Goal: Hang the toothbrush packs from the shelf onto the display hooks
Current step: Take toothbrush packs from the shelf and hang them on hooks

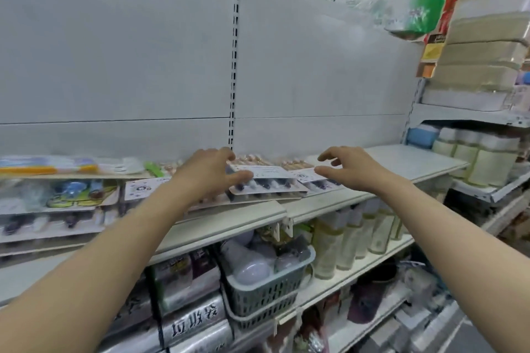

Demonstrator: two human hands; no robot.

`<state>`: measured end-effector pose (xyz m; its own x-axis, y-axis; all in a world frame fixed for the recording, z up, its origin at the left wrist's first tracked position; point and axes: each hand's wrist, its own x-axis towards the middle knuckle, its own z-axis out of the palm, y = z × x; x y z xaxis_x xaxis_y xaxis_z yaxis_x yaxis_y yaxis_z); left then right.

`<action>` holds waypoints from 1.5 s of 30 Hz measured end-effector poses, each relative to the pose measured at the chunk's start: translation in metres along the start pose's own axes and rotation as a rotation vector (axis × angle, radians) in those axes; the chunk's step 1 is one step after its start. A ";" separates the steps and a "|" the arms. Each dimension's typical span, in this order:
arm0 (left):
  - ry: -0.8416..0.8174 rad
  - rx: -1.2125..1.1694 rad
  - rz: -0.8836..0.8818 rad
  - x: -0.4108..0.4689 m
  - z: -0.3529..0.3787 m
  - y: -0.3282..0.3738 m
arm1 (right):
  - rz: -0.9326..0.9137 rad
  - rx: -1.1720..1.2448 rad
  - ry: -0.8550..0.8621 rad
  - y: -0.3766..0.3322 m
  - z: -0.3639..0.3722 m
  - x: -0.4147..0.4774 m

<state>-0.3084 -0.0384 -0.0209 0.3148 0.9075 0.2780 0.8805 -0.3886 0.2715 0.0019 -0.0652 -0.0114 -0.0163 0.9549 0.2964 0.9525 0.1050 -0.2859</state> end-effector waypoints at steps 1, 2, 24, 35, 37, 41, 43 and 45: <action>-0.008 0.031 -0.032 0.004 0.003 0.004 | 0.011 0.016 -0.001 0.008 0.006 0.008; -0.006 0.070 -0.062 0.008 0.005 0.007 | 0.021 0.034 0.004 0.016 0.012 0.016; 0.146 0.185 -0.593 0.039 0.032 0.079 | -0.053 0.221 -0.185 0.102 0.068 0.093; 0.542 -0.123 -0.497 0.021 0.059 0.110 | -0.001 0.240 -0.126 0.116 0.057 0.080; 0.563 -0.240 -0.470 0.015 0.062 0.117 | 0.019 0.237 -0.119 0.119 0.055 0.074; 0.598 -0.531 -0.446 0.009 0.068 0.125 | 0.034 0.250 -0.098 0.127 0.048 0.061; 0.628 -0.641 -0.487 0.008 0.073 0.125 | 0.036 0.241 -0.096 0.131 0.044 0.053; 0.636 -0.709 -0.523 0.007 0.078 0.127 | 0.047 0.246 -0.089 0.136 0.041 0.045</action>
<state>-0.1671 -0.0685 -0.0562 -0.4607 0.8180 0.3443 0.3828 -0.1669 0.9086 0.1180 0.0036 -0.0746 -0.0104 0.9798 0.1996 0.8503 0.1137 -0.5139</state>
